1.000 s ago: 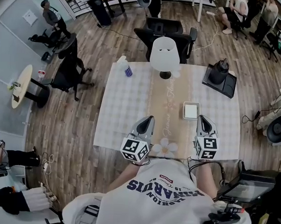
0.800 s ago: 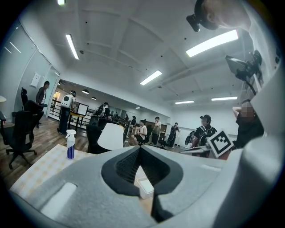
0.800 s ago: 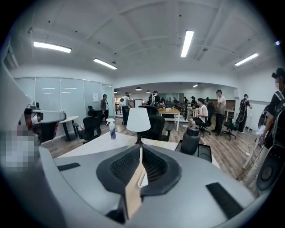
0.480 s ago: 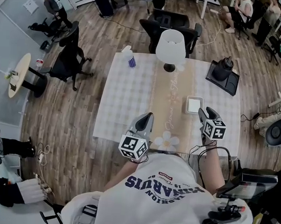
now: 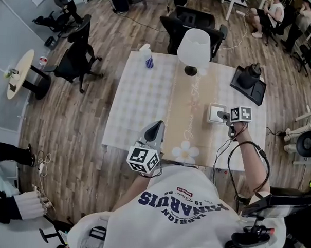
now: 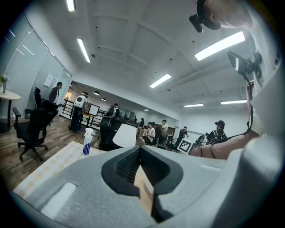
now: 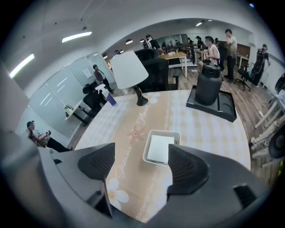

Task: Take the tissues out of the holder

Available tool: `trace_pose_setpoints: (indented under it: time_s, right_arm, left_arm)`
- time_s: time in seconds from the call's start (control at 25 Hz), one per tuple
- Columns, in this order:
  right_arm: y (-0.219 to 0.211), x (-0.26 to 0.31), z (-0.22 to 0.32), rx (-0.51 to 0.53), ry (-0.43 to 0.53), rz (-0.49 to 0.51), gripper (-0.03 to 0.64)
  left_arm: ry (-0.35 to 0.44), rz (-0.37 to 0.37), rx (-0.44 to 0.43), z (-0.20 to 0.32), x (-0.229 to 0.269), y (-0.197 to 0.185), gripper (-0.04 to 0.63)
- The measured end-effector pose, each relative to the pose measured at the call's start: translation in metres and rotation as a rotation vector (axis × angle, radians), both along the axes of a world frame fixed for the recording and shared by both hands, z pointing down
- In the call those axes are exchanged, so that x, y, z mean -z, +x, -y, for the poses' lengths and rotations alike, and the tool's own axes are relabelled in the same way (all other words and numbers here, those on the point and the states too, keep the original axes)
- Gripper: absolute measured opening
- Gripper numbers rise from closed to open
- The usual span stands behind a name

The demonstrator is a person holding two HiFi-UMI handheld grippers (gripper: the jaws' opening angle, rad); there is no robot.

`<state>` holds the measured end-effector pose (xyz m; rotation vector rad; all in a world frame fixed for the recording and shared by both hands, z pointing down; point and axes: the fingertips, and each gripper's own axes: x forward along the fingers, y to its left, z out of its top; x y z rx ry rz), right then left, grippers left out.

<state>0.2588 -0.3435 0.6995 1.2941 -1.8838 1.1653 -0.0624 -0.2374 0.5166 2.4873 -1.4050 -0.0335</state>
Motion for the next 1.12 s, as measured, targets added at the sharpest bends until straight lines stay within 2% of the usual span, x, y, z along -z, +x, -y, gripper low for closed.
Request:
trace_pose_setpoints:
  time_s: [0.16, 0.28, 0.68, 1.0, 1.12]
  right_arm:
    - [0.000, -0.040, 0.010, -0.005, -0.133, 0.005, 0.376]
    - [0.004, -0.066, 0.021, 0.005, -0.196, -0.059, 0.388]
    - [0.016, -0.124, 0.054, -0.006, -0.340, -0.138, 0.388]
    - [0.018, -0.173, 0.044, -0.016, -0.439, -0.167, 0.397]
    - [0.021, -0.185, 0.040, -0.029, -0.444, -0.200, 0.396]
  left_arm:
    - [-0.005, -0.007, 0.027, -0.005, 0.000, -0.008, 0.000]
    - [-0.012, -0.009, 0.053, -0.009, 0.000, -0.017, 0.000]
    - [-0.038, 0.012, 0.156, -0.018, -0.004, -0.050, 0.000]
    - [-0.042, 0.032, 0.208, -0.017, -0.006, -0.067, 0.000]
    - [-0.048, 0.037, 0.203, -0.017, -0.008, -0.065, 0.000]
